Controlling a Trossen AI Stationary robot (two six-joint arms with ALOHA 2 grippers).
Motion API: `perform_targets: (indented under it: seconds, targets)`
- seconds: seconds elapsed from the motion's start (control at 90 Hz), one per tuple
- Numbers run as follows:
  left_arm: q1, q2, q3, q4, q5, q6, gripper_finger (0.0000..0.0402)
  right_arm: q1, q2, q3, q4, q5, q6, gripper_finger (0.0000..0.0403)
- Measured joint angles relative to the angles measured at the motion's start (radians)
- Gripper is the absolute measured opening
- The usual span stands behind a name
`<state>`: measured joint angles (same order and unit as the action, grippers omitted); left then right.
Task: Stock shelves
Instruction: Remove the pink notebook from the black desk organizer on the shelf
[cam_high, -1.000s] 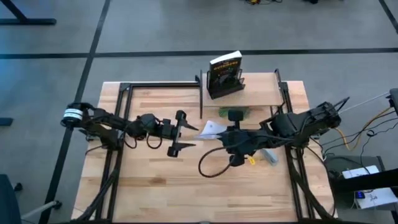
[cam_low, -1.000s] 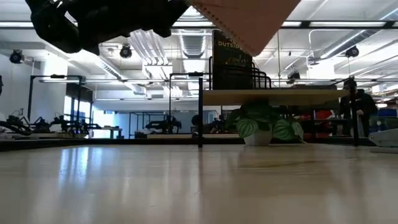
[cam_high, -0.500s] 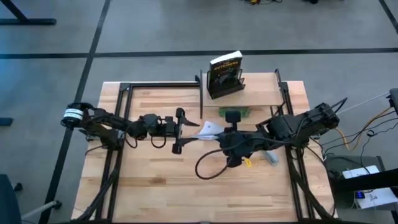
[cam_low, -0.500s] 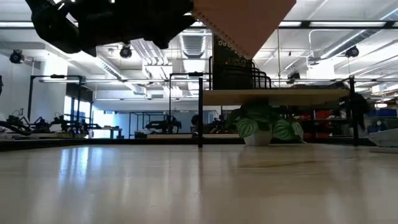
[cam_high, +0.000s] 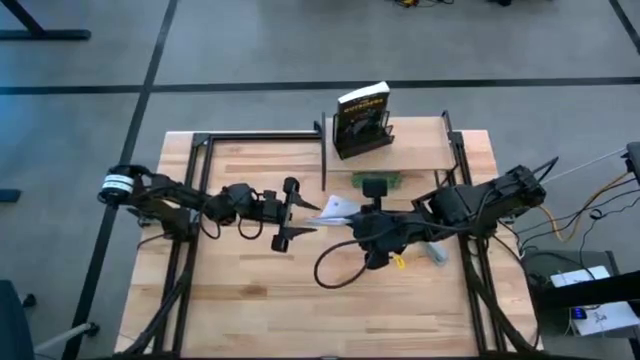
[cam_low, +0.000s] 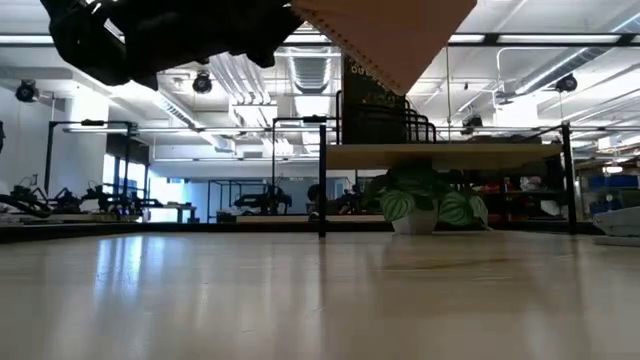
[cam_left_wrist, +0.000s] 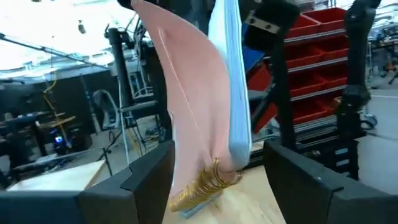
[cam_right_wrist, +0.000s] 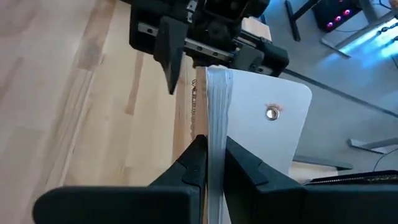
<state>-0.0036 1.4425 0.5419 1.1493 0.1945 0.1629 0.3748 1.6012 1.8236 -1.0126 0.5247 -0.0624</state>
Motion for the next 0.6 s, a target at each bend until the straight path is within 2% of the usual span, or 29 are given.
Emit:
perform_targets:
  seconds: [0.211, 0.6]
  targets:
    - [0.002, 0.0, 0.0, 0.018, -0.122, -0.038, 0.0209, 0.0, 0.0, 0.0, -0.001, 0.002, 0.002, 0.0018]
    - [0.002, 0.0, 0.0, 0.011, -0.124, -0.04, 0.02, 0.0, 0.0, 0.0, -0.001, 0.001, 0.003, 0.0018]
